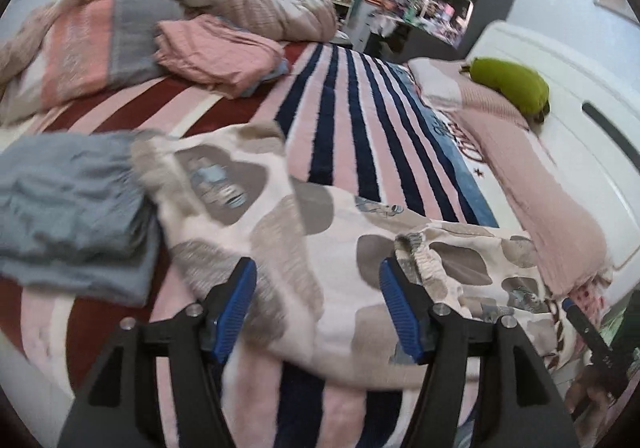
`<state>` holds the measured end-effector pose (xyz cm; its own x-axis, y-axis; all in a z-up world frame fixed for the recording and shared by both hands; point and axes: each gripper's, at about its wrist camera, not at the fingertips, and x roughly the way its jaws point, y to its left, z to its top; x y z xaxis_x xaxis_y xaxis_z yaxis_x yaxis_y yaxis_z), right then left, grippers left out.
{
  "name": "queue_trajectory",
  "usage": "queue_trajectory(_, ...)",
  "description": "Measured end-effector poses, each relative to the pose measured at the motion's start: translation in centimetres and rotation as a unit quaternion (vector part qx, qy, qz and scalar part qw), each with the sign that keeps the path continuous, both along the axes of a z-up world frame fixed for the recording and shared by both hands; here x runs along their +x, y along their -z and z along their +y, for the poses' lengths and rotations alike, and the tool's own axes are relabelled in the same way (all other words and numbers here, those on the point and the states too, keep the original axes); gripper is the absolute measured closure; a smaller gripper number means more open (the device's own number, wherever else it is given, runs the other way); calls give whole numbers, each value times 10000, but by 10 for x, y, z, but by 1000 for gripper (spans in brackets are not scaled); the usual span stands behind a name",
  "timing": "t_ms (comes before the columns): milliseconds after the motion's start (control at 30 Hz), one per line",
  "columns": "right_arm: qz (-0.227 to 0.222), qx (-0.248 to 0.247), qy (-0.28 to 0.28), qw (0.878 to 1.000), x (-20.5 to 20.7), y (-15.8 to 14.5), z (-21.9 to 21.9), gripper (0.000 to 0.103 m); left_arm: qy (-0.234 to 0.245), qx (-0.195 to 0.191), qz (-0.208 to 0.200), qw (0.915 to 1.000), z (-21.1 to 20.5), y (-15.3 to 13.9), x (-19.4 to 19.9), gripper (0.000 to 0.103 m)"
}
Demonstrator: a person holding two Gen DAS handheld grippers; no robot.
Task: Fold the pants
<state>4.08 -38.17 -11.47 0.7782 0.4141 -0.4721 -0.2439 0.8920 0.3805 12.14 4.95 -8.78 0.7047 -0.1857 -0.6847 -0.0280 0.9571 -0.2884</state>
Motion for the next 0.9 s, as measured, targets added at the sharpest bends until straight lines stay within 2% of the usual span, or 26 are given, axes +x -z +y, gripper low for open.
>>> queue_trajectory(133, -5, 30, -102, 9999, -5, -4, 12, 36, -166, -280, 2, 9995, 21, 7, -23, 42)
queue_trajectory(200, 74, 6, -153, 9999, -4, -4, 21, 36, -202, -445, 40, 9988, 30, 14, -29, 36)
queue_trajectory(300, 192, -67, -170, 9996, 0, -4, 32, 36, -233, -943, 145, 9952, 49, 33, -31, 36)
queue_trajectory(367, 270, -56, -197, 9994, 2, -2, 39, 36, -134, -1373, 215, 9902, 57, 45, -24, 36)
queue_trajectory(467, 395, -127, -210, 9989, 6, 0, 49, 36, -85, -1598, 182, 9870, 61, 58, -10, 36)
queue_trajectory(600, 570, -261, -212, 9978, 11, 3, 59, 36, -71, -2141, 122, 9767, 70, 73, 14, 36)
queue_trajectory(733, 739, -299, -180, 9967, 17, 7, 61, 36, -75, -2355, 116, 9718, 70, 82, 41, 36)
queue_trajectory(833, 835, -226, -165, 9961, 24, 10, 59, 36, -171, -2351, 61, 9718, 67, 83, 55, 36)
queue_trajectory(867, 859, -201, -162, 9960, 27, 12, 59, 36, -198, -2314, 1, 9726, 65, 82, 60, 40)
queue_trajectory(900, 873, -189, -160, 9959, 29, 12, 59, 36, -223, -2283, -30, 9733, 65, 81, 62, 51)
